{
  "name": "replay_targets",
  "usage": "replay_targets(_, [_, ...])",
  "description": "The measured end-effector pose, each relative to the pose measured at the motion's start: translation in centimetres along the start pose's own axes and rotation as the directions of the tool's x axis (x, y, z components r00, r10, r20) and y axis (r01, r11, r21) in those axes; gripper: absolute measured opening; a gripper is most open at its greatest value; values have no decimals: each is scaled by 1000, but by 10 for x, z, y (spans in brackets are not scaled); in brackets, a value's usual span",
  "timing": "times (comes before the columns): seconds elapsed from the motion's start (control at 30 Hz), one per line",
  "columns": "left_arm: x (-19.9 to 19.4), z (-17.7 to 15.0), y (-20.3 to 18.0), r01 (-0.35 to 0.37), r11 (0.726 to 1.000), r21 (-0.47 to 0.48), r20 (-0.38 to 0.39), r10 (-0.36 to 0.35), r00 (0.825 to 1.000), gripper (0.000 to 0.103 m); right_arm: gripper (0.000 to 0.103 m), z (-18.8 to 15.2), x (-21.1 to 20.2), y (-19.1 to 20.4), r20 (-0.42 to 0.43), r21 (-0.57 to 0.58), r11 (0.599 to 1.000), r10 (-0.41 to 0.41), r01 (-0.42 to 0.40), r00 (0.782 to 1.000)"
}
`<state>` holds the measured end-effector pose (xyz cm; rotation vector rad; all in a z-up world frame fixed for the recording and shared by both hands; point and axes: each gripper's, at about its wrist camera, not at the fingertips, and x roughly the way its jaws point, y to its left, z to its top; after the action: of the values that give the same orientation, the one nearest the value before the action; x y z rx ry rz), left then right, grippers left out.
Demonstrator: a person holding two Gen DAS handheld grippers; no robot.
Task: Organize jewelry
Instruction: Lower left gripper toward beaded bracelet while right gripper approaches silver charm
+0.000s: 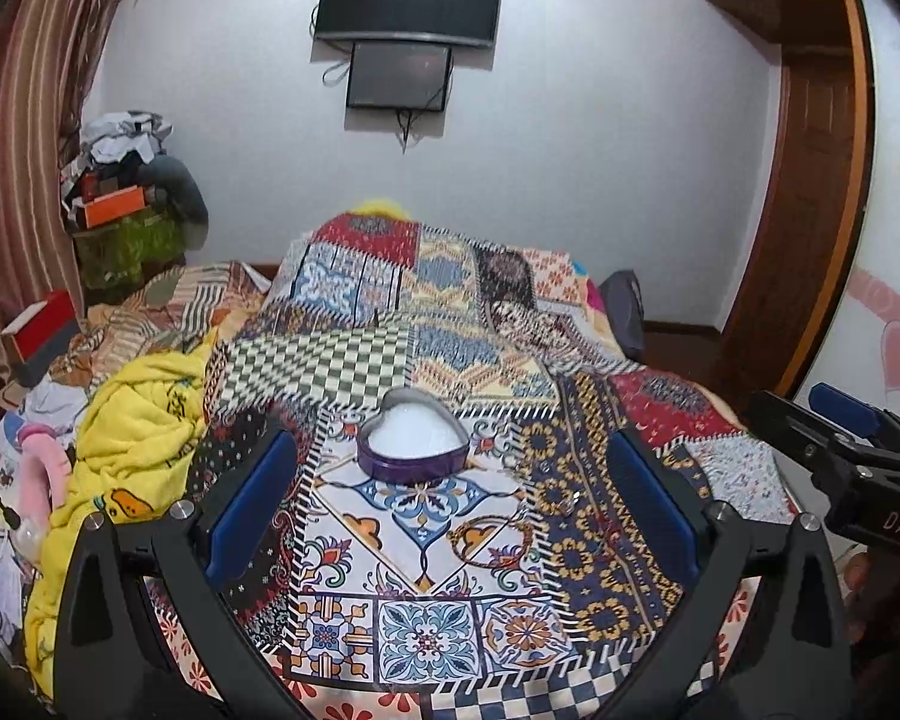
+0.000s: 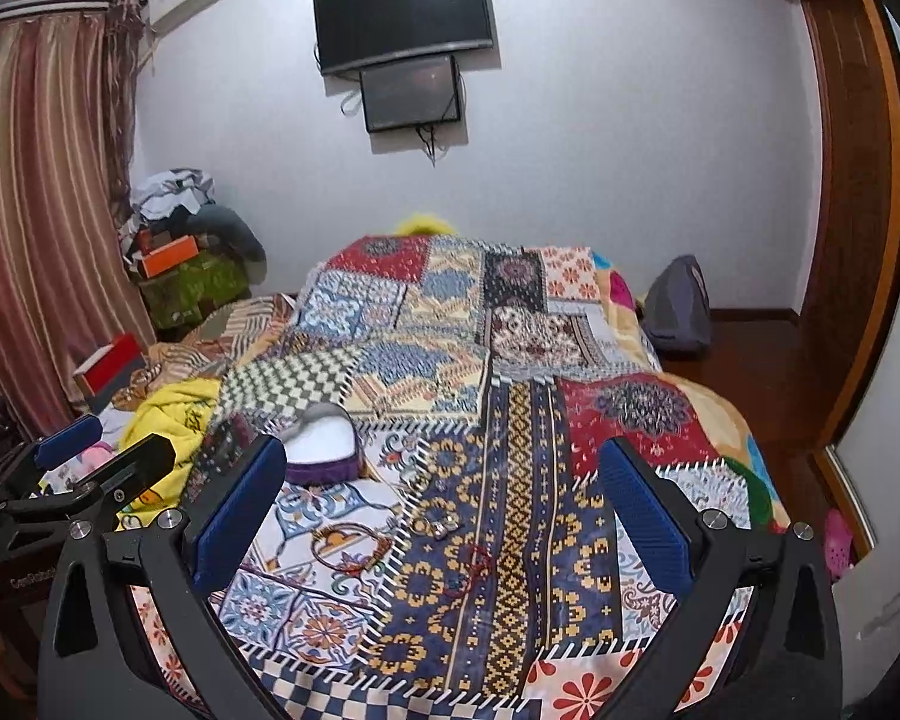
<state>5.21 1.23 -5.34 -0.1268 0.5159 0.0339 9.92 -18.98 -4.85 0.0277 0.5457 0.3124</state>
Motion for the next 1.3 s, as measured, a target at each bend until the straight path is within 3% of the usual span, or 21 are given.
replay_targets(0.47, [68, -33, 22, -47, 998, -28, -175, 41, 984, 103, 103, -28, 56, -17, -179, -25, 1000, -11, 7, 984])
replay_targets(0.73, [108, -66, 32, -65, 997, -38, -345, 48, 937, 103, 103, -52, 90, -24, -290, -36, 999, 0, -11, 957])
replay_targets(0.93, [123, -82, 29, -42, 998, -45, -403, 20, 915, 103, 95, -66, 105, -28, -344, -52, 999, -7, -11, 939])
replay_targets(1.3, [138, -84, 9, 56, 998, -2, -406, -52, 912, 75, 76, -76, 120, -34, -400, -25, 998, 43, -58, 915])
